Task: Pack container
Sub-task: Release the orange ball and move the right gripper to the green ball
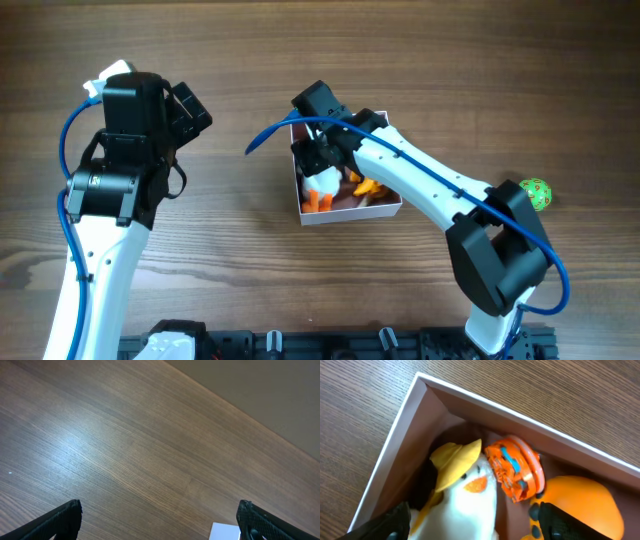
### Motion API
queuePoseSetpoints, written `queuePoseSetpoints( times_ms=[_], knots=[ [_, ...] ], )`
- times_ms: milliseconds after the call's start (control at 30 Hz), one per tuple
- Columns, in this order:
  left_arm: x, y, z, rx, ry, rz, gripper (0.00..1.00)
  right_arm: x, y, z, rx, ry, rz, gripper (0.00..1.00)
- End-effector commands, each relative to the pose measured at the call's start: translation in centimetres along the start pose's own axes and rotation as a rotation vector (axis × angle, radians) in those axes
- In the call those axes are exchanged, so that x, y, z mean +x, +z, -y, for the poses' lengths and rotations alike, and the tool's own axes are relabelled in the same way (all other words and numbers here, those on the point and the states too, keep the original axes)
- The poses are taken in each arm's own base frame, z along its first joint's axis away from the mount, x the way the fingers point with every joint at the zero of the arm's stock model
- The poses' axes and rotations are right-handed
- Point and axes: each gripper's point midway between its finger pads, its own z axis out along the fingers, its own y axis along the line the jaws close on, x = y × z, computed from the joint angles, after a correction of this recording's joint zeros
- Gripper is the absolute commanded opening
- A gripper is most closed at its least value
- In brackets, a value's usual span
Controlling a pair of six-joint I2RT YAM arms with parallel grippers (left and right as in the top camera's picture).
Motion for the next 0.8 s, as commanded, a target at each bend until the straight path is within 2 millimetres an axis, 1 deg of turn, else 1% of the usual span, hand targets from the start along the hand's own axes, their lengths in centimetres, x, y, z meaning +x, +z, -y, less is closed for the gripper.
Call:
queuePoseSetpoints(
  times_ms=[0,33,67,100,167,233,300,333,367,400,433,500,533,633,700,767],
  knots=[
    [-0.4,-0.5,0.1,0.014,-0.018,0.011,1.0,-3.1,-5.0,1.1,0.015,0.029,0.126,0.84],
    [-0.4,-0.5,0.1,0.014,-0.018,0.011,1.0,-3.5,-6.4,1.7,0.022,0.051,0.152,0.84],
    [-0.4,-0.5,0.1,0.014,-0.018,0.011,1.0,-3.9,-8.4,2.8,0.049,0.097,0.182,0.84],
    [-0.4,-0.5,0.1,0.014,-0.018,0.011,1.0,-3.9,-11.4,4.9,0.093,0.159,0.219,0.85],
    [-0.4,-0.5,0.1,0.014,-0.018,0.011,1.0,-3.0,-14.9,7.9,0.154,0.249,0.25,0.88],
    [-0.4,-0.5,0.1,0.014,-0.018,0.011,1.0,-1.5,-17.9,11.2,0.209,0.344,0.263,0.9],
    [-0.4,-0.5,0.1,0.014,-0.018,0.011,1.0,0.1,-19.7,14.0,0.249,0.412,0.258,0.91],
    [-0.4,-0.5,0.1,0.014,-0.018,0.011,1.0,1.3,-20.5,15.9,0.279,0.457,0.243,0.92],
    [-0.4,-0.5,0.1,0.014,-0.018,0.011,1.0,2.9,-21.1,18.2,0.316,0.522,0.216,0.95],
    [-0.4,-0.5,0.1,0.014,-0.018,0.011,1.0,4.1,-21.2,19.8,0.342,0.574,0.188,0.98],
    [-0.4,-0.5,0.1,0.014,-0.018,0.011,1.0,5.8,-21.2,21.4,0.367,0.635,0.146,0.99],
    [-0.4,-0.5,0.1,0.014,-0.018,0.011,1.0,8.8,-20.4,23.5,0.374,0.744,0.062,1.0],
    [-0.4,-0.5,0.1,0.014,-0.018,0.011,1.0,10.1,-19.7,24.2,0.35,0.794,0.019,1.0],
    [-0.4,-0.5,0.1,0.014,-0.018,0.011,1.0,12.8,-17.5,25.3,0.271,0.906,-0.057,1.0],
    [-0.4,-0.5,0.1,0.014,-0.018,0.011,1.0,15.0,-16.6,26.5,0.3,0.978,-0.101,1.0],
    [-0.4,-0.5,0.1,0.014,-0.018,0.011,1.0,17.9,-16.3,28.2,0.386,1.058,-0.144,1.0]
  ],
)
